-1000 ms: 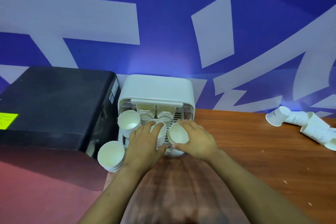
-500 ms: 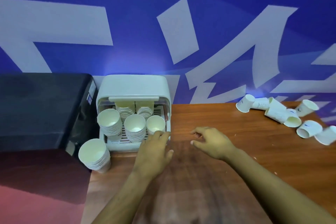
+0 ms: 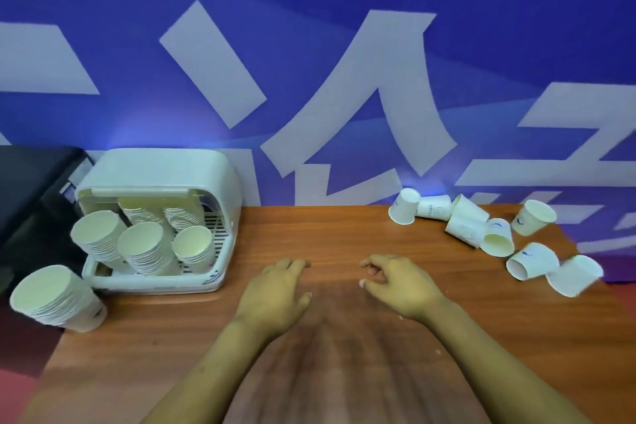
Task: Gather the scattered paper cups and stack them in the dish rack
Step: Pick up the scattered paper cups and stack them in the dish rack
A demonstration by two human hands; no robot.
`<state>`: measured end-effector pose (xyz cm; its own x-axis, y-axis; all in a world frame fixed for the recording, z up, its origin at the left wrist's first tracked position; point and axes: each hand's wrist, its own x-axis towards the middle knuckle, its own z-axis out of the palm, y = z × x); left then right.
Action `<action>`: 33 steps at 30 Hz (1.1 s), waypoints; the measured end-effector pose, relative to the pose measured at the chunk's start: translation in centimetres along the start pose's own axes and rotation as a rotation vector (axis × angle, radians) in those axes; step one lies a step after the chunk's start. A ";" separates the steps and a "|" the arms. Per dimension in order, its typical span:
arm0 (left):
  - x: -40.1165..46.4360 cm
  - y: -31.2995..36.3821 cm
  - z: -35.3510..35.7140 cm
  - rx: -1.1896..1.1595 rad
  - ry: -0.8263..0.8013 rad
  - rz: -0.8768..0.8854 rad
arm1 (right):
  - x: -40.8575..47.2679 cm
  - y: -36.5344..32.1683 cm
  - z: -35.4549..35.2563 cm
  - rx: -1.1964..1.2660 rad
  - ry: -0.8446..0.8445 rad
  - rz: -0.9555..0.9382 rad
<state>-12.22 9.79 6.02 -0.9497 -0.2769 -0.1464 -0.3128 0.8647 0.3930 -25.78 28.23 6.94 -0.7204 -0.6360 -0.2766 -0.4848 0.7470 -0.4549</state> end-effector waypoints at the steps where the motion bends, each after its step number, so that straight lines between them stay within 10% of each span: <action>1: 0.9 2.0 0.5 0.007 -0.002 0.010 | -0.2 2.1 -1.0 -0.011 0.005 0.004; 14: 12.5 15.9 3.7 0.100 -0.044 0.036 | 3.1 16.9 -10.4 -0.284 0.035 -0.012; 33: 30.6 17.6 9.6 0.201 -0.022 0.159 | 19.4 25.6 -11.4 -0.367 0.017 -0.003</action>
<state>-46.65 20.60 -0.29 -0.9854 -0.1232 -0.1173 -0.1472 0.9632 0.2248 -57.79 37.24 -0.46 -0.7252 -0.6373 -0.2606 -0.6305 0.7668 -0.1206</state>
